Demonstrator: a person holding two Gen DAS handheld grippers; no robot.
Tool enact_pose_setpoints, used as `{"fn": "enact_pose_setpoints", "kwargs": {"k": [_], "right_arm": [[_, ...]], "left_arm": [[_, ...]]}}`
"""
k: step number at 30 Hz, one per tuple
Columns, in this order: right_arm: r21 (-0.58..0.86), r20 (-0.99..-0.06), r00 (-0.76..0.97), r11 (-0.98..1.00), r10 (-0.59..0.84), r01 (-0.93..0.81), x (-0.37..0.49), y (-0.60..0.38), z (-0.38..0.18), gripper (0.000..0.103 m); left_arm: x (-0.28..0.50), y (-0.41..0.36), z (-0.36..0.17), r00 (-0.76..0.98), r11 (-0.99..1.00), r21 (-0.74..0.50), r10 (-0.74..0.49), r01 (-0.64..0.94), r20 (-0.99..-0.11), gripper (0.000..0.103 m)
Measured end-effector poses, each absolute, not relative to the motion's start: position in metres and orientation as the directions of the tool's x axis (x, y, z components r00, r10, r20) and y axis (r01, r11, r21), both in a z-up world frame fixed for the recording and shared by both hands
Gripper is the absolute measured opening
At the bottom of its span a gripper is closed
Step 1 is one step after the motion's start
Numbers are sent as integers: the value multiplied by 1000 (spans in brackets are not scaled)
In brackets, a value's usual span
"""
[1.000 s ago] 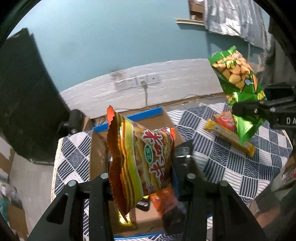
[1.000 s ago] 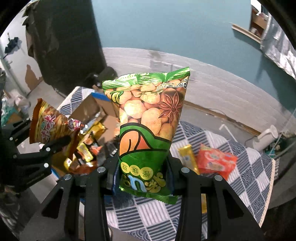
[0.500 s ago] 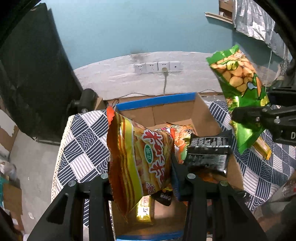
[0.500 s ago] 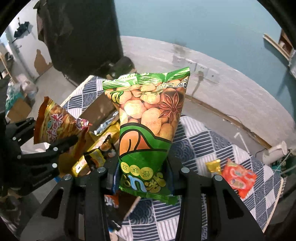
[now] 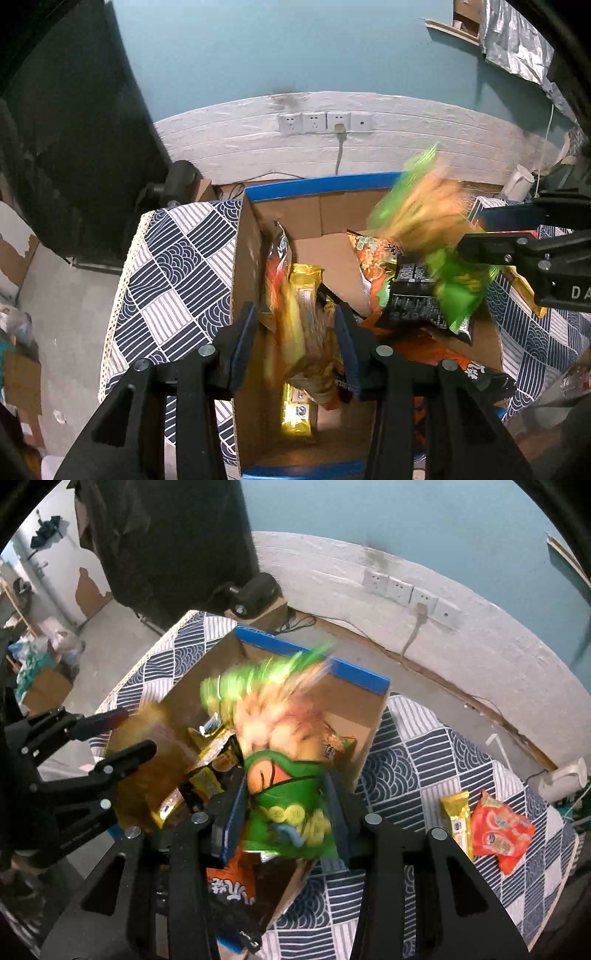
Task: Organize snacks
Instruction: 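Carry the orange chip bag and green peanut bag over the box and release both, then move both tools toward the red-orange biscuit pack and yellow bar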
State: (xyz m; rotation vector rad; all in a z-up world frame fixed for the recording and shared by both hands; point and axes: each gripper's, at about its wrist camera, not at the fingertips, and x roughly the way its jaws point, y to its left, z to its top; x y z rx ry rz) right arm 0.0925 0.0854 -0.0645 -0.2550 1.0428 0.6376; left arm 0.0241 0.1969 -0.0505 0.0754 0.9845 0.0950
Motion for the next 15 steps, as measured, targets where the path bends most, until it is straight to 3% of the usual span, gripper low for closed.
{"fn": "enact_pose_setpoints", "kwargs": {"k": [2,8,15], "right_arm": [[96,-860,350,791,371,-604,91,84,-63,52],[92,-851,371,802,371,-590,88,73,-54,56],[84,-846,393,818,361,-569,85,53,-48,62]], "left_arm": [[24,195,-49,555,992,116,122,-47,-822,59],[18,187,-42,584,988,155,141,-26,-799,70],[16,171,-36,602,987,159,122,8,-789,71]]}}
